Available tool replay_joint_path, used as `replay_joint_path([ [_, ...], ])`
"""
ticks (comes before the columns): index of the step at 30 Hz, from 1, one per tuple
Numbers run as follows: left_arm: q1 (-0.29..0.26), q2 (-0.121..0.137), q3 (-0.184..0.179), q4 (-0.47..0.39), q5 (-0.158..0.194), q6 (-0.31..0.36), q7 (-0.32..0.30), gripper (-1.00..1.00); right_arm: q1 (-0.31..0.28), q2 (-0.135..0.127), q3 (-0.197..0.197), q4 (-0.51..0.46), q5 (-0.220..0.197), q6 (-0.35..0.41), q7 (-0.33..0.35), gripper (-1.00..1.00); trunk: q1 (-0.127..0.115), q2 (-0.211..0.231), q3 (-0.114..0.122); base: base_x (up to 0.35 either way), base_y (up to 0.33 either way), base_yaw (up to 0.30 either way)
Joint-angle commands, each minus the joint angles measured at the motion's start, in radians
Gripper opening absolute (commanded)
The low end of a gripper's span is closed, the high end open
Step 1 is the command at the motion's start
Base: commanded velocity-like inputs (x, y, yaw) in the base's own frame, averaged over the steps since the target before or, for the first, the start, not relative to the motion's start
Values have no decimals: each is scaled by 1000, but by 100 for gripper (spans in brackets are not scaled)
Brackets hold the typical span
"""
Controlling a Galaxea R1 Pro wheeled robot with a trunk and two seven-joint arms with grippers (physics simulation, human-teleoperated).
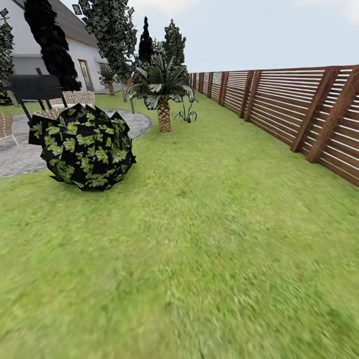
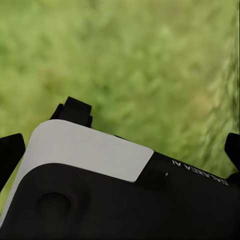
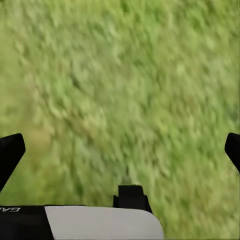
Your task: Take the three Easter eggs out of the wicker basket on the lawn in the garden, then place them on the lawn next to a single tree (choose any tree) so that all three eggs are next to the same tree and none are left in the basket.
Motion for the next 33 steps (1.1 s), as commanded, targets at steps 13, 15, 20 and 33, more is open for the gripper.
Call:
replay_joint_path([
  [13,0,0,0,0,-2,0,0,100,-5,-14,9,127,51,-3,0,100,-50,91,41,307,0,0],
  [15,0,0,0,0,-2,0,0,100,-8,-15,10,167,70,-4,-1,100,-58,105,47,307,0,0],
  [20,0,0,0,0,-2,0,0,100,-9,-15,7,185,77,-5,0,100,-77,140,63,307,0,0],
  [33,0,0,0,0,-2,0,0,100,-9,-14,2,186,71,-4,3,100,-127,231,107,307,0,-183],
])
